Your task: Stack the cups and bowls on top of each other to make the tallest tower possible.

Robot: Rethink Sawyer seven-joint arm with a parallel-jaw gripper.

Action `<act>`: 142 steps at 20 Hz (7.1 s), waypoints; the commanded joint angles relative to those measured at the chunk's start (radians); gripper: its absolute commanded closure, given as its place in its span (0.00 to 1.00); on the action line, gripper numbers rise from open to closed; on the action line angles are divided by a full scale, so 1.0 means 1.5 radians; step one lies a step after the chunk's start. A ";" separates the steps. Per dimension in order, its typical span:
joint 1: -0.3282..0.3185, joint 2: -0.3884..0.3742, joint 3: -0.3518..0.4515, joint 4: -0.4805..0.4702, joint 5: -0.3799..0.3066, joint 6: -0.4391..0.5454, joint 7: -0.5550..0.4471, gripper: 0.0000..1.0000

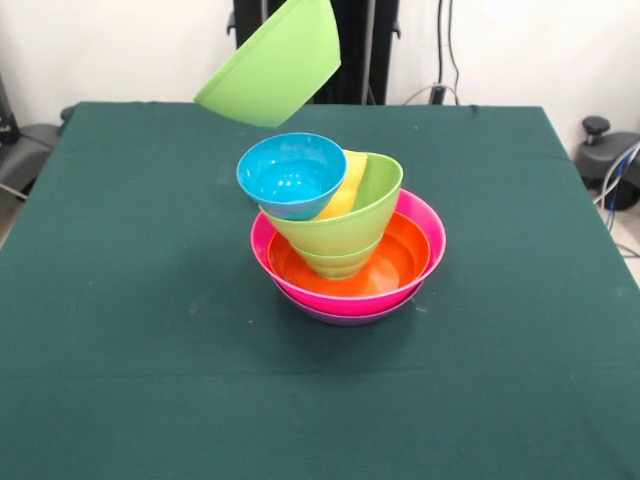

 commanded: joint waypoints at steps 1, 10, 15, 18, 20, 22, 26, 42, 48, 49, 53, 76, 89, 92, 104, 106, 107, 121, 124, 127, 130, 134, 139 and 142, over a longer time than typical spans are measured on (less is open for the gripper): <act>0.028 0.025 -0.035 0.022 -0.049 0.005 -0.006 1.00; 0.047 0.027 -0.049 0.022 -0.060 -0.009 0.007 1.00; 0.055 0.030 -0.057 0.024 -0.063 -0.017 0.008 1.00; 0.066 0.028 -0.070 0.023 -0.073 -0.019 0.013 0.00; 0.067 0.028 -0.070 0.025 -0.071 -0.019 0.013 0.00; 0.073 0.027 -0.074 0.028 -0.072 -0.021 0.020 0.00; 0.085 0.027 -0.083 0.028 -0.075 -0.028 0.030 0.00; 0.073 0.045 -0.090 0.005 -0.068 -0.032 -0.012 0.00; 0.031 0.061 -0.081 -0.001 -0.076 -0.037 -0.067 0.00; 0.021 0.063 -0.078 -0.004 -0.078 -0.033 -0.081 0.00; -0.035 0.098 -0.061 -0.011 -0.098 -0.051 -0.135 0.00; -0.086 0.289 -0.086 -0.032 -0.358 -0.222 -0.055 0.00; -0.135 0.340 -0.076 -0.029 -0.383 -0.233 -0.080 0.00; -0.124 0.341 -0.101 -0.036 -0.409 -0.252 -0.060 0.00; -0.093 0.392 -0.152 -0.071 -0.487 -0.306 -0.010 0.00; -0.079 0.409 -0.165 -0.082 -0.496 -0.318 0.001 0.00; -0.075 0.415 -0.171 -0.085 -0.500 -0.325 0.006 0.00; -0.207 0.376 -0.060 -0.028 -0.442 -0.244 -0.122 0.00; -0.222 0.345 -0.035 -0.005 -0.415 -0.224 -0.127 0.00; -0.224 0.322 -0.017 0.002 -0.394 -0.199 -0.133 0.00; -0.222 0.325 -0.014 0.000 -0.393 -0.198 -0.126 0.00; -0.227 0.323 -0.004 -0.004 -0.386 -0.186 -0.136 0.00; -0.213 0.333 -0.025 -0.014 -0.411 -0.201 -0.116 0.00; -0.189 0.372 -0.061 -0.039 -0.454 -0.236 -0.085 0.00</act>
